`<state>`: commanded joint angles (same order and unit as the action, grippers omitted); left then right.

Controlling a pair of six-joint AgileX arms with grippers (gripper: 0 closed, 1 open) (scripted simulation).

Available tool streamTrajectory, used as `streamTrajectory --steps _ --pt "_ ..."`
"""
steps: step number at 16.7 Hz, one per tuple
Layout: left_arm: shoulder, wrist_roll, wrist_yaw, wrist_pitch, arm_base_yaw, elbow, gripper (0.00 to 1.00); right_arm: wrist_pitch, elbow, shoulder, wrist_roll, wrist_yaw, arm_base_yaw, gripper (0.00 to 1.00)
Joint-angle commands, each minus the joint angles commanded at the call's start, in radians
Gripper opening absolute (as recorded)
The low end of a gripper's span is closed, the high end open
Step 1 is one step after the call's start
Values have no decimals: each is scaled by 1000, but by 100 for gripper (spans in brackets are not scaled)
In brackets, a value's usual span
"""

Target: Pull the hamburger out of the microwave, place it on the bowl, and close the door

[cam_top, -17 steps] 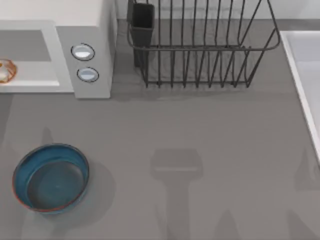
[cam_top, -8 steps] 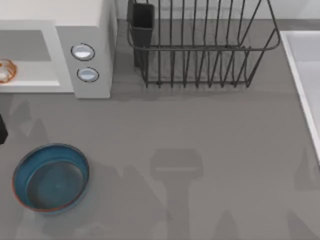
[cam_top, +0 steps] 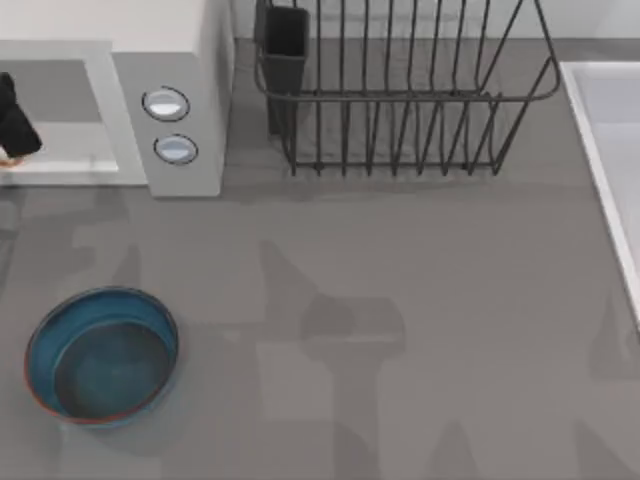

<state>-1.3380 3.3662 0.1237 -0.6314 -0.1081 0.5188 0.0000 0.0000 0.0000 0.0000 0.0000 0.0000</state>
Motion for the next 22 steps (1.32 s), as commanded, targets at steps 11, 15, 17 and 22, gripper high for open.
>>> streamTrajectory --steps 11,15,17,22 --pt "-690 1743 70 -319 -60 265 100 0 0 0 0 0 0 100" --pt "-886 2230 91 -410 -79 341 100 0 0 0 0 0 0 100" --pt "-966 2428 99 -447 -86 372 100 0 0 0 0 0 0 100" --pt "-1100 2751 113 -509 -99 423 100 0 0 0 0 0 0 100"
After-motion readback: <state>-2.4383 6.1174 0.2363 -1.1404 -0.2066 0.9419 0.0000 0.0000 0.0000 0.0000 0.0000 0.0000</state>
